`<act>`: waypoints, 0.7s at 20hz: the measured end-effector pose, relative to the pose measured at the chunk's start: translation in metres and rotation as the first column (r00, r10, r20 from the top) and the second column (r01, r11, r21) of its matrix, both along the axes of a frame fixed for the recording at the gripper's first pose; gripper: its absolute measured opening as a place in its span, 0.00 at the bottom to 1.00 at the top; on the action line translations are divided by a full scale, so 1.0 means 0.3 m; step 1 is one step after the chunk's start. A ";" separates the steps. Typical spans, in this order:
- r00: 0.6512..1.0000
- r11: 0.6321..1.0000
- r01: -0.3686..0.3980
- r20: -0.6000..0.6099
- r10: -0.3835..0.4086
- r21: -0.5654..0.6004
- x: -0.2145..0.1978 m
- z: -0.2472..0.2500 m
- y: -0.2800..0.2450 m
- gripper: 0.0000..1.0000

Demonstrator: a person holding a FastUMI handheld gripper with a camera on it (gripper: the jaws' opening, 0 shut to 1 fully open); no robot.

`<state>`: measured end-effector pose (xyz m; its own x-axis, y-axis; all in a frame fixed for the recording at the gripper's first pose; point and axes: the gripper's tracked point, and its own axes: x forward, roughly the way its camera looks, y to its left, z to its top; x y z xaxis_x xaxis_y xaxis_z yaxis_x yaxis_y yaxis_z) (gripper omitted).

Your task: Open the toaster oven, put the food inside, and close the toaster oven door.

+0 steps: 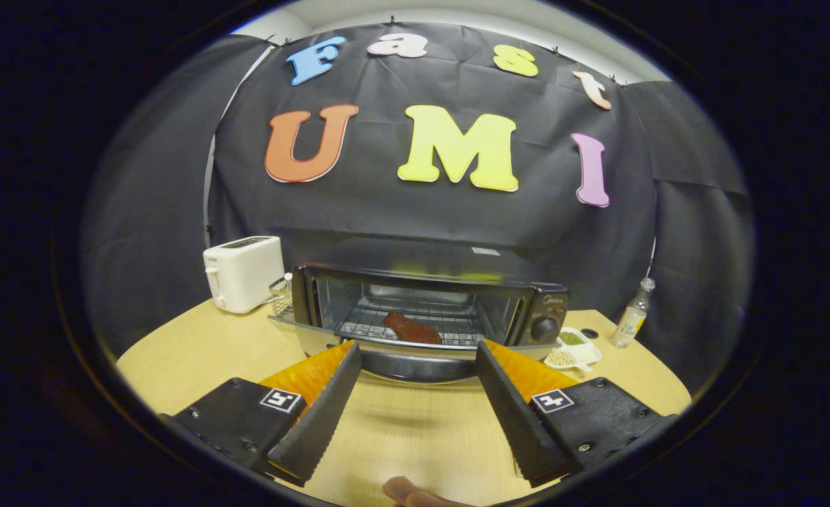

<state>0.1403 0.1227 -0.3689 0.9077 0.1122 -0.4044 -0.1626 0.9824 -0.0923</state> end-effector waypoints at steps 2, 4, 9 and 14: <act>1.000 1.000 0.004 0.007 -0.004 0.002 0.041 0.025 0.001 1.00; 1.000 1.000 0.017 0.026 -0.017 -0.006 0.099 0.051 -0.013 1.00; 0.998 0.999 0.048 0.050 -0.047 -0.023 0.180 0.145 -0.037 1.00; 0.990 1.000 0.028 0.138 -0.028 0.006 0.080 0.373 -0.054 1.00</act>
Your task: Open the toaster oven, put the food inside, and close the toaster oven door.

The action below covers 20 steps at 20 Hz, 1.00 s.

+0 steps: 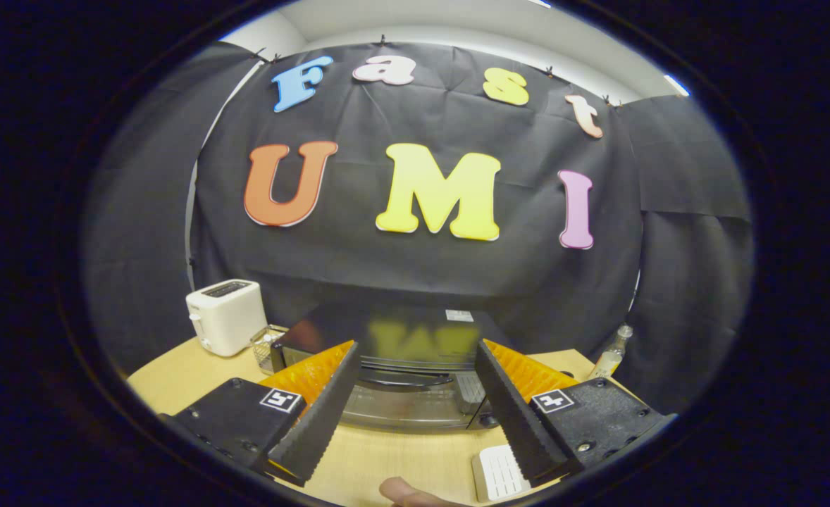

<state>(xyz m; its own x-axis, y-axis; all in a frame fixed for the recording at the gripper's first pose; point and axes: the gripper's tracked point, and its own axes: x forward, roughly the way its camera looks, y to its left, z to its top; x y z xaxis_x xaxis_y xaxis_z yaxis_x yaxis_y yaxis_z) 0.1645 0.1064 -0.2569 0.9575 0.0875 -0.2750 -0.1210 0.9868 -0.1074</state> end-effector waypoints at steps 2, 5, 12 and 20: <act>0.999 1.000 -0.021 0.036 0.020 0.018 -0.076 0.110 0.002 1.00; 0.993 0.998 -0.043 0.113 0.038 0.039 -0.190 0.296 -0.020 1.00; 0.975 0.998 0.000 0.220 -0.014 0.064 -0.426 0.560 -0.127 1.00; 0.942 0.996 -0.004 0.334 -0.027 0.091 -0.688 0.653 -0.228 1.00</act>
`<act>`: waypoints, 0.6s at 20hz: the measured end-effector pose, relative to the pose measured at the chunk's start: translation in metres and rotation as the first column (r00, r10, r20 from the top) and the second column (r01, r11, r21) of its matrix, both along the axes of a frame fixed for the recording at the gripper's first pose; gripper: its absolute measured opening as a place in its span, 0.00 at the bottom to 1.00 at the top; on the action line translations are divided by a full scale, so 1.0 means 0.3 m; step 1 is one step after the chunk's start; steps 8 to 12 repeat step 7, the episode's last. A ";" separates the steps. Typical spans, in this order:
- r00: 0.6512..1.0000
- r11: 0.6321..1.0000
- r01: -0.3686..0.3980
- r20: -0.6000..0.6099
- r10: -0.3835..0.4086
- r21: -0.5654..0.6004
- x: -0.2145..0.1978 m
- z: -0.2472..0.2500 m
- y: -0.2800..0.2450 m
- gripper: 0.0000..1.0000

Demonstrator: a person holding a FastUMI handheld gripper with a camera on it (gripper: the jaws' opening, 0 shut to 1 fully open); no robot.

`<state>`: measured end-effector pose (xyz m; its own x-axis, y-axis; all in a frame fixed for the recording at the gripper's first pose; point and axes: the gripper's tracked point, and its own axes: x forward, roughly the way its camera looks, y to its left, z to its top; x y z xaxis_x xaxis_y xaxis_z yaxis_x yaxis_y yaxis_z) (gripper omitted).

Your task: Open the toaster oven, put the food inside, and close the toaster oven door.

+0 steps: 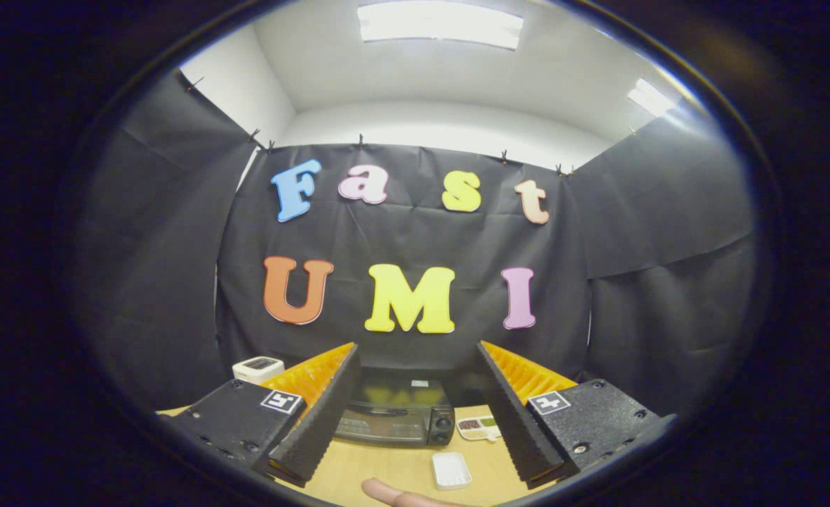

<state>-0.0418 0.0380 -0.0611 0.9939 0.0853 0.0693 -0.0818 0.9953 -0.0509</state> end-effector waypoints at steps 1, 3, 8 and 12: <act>1.000 1.000 -0.003 0.013 0.003 0.000 -0.022 0.005 -0.005 1.00; 1.000 1.000 -0.001 0.023 0.001 -0.013 -0.046 0.000 -0.016 1.00; 1.000 1.000 -0.019 0.010 0.019 -0.012 -0.068 -0.013 -0.009 1.00; 1.000 1.000 -0.019 0.010 0.019 -0.012 -0.068 -0.013 -0.009 1.00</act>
